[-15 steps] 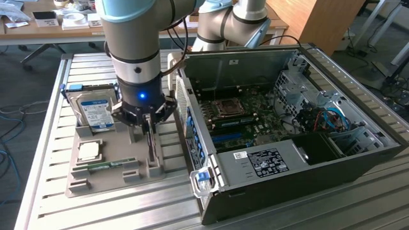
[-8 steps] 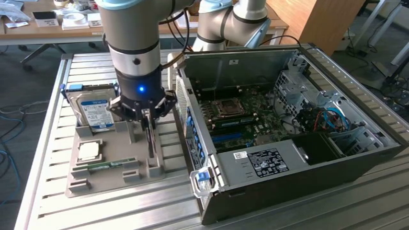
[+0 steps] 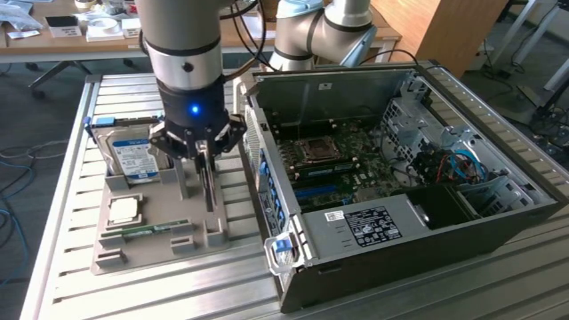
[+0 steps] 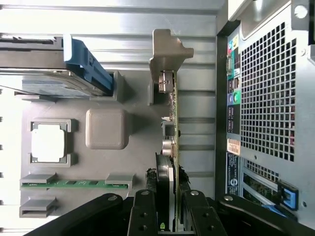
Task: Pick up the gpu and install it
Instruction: 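Pick up the gpu and move the gpu toward the slot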
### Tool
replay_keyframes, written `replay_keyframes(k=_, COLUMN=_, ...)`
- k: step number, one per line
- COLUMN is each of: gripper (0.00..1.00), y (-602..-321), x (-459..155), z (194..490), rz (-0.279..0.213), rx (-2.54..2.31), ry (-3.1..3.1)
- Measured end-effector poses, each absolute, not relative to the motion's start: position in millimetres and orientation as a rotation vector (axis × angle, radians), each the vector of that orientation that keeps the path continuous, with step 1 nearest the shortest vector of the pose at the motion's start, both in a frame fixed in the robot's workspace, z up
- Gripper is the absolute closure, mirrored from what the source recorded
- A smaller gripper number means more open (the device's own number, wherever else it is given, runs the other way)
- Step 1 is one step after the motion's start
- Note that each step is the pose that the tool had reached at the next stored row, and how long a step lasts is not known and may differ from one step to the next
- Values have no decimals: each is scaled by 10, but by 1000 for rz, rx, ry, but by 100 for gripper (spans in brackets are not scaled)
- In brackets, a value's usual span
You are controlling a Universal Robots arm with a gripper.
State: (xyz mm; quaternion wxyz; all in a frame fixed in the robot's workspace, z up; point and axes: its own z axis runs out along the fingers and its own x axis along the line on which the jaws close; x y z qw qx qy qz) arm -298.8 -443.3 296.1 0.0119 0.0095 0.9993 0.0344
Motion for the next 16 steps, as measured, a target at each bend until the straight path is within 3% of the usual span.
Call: replay_keyframes(k=16, gripper=73, y=-4433, x=-2987, z=3347, rz=107, rx=29, ry=3116)
